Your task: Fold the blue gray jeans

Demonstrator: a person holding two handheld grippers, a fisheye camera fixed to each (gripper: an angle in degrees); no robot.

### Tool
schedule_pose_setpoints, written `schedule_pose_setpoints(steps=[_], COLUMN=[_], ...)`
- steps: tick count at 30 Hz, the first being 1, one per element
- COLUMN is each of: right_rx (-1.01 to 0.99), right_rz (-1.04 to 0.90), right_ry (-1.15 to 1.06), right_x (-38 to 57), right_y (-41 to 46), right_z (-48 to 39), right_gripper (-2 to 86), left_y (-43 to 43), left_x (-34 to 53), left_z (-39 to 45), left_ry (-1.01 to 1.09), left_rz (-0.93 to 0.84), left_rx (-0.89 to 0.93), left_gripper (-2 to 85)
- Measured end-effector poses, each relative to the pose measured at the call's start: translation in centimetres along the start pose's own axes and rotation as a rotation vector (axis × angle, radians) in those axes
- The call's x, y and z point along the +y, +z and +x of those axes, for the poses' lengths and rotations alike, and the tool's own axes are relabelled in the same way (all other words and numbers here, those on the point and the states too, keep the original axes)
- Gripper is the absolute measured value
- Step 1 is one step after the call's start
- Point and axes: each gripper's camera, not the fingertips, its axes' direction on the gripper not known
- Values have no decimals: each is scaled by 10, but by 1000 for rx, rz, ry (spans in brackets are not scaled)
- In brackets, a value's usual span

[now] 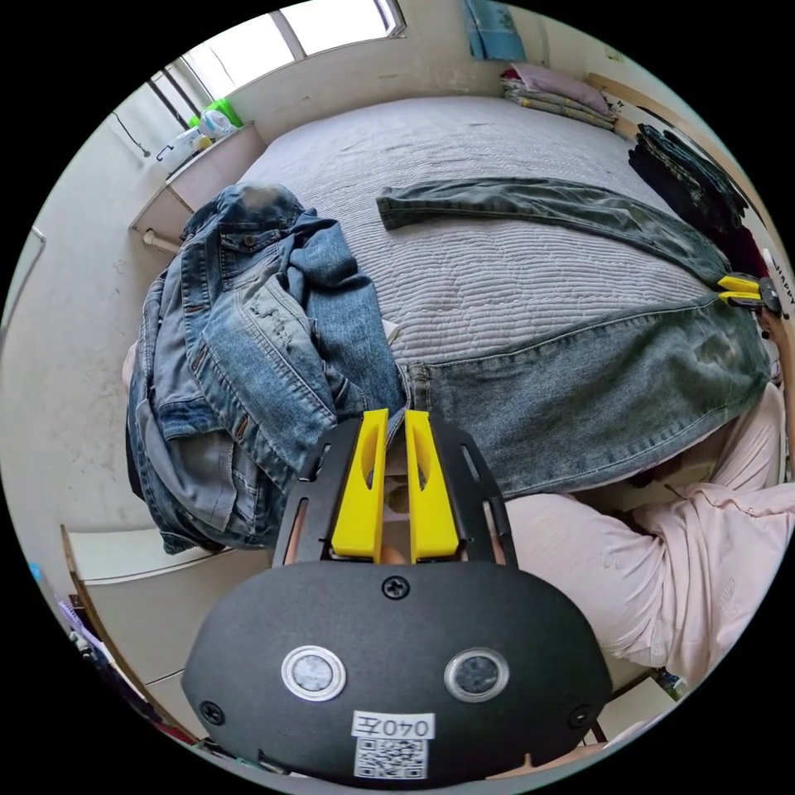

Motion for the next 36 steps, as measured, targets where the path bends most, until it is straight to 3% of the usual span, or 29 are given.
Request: schedule_pose_setpoints(steps=[5,10,17,20,26,31,36], right_rx=[-73,-97,-185,-270,-223,-237,-227], right_rz=[-13,-34,-9,29,-93,-69,-4], right_ry=[-18,-31,-18,-43,-104,-156,-137], right_x=[-20,-29,-31,-24,-34,-27,-17], right_y=[8,15,12,6,35,30,15], right_z=[1,5,20,27,21,17,22], right_gripper=[86,84,84,100,109,15,-5], left_y=[3,14,66,74,99,109,99], left_x=[8,1,-19,-16,-13,-10,-14], left_z=[-14,10,56,58,60,74,56], left_ry=[-91,-36,55,37,-5,30,5], left_rz=[11,58,-28,-30,-29,-25,74], left_rx=[83,192,6,1,23,-51,-39], left_gripper=[30,36,33,32,10,-7,-8])
